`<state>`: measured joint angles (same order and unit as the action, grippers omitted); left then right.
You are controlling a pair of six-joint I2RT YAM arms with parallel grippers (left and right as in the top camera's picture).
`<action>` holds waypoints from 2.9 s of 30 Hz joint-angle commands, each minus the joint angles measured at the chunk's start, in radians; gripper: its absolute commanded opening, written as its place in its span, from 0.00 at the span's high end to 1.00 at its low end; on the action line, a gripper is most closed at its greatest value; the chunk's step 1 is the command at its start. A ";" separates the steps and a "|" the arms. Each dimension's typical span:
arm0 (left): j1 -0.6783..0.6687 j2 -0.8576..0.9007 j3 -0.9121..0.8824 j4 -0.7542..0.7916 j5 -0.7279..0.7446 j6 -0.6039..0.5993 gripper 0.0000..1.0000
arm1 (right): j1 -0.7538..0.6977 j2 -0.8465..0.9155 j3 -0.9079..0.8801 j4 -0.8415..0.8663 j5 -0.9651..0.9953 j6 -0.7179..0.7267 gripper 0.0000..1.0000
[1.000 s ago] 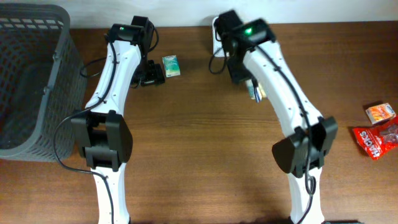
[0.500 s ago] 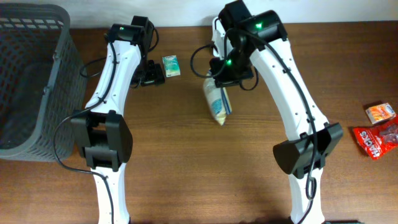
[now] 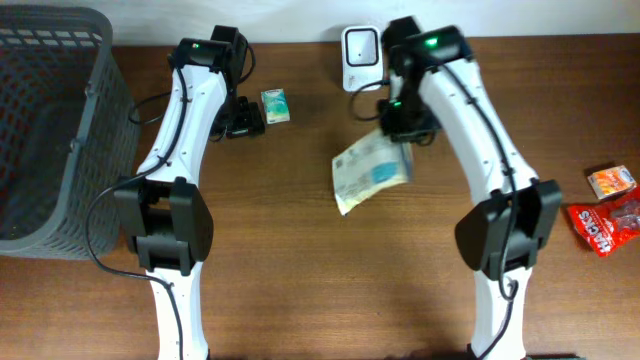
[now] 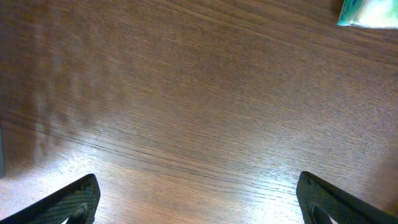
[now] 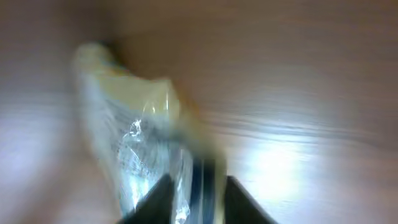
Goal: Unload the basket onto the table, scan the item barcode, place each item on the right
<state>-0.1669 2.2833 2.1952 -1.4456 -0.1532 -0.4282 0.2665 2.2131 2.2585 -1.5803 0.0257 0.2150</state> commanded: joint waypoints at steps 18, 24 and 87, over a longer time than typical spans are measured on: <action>0.003 -0.007 -0.003 0.002 0.007 -0.009 0.01 | -0.090 -0.005 0.014 0.027 -0.215 0.030 0.01; 0.003 -0.007 -0.003 0.002 0.007 -0.009 0.01 | -0.035 0.002 -0.120 0.197 -0.251 0.066 0.77; 0.003 -0.007 -0.003 0.002 0.006 -0.009 0.01 | -0.208 0.064 -0.294 0.326 -0.309 0.055 0.96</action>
<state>-0.1669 2.2833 2.1952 -1.4456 -0.1532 -0.4282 0.0605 2.2230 2.0323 -1.2949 -0.2188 0.2733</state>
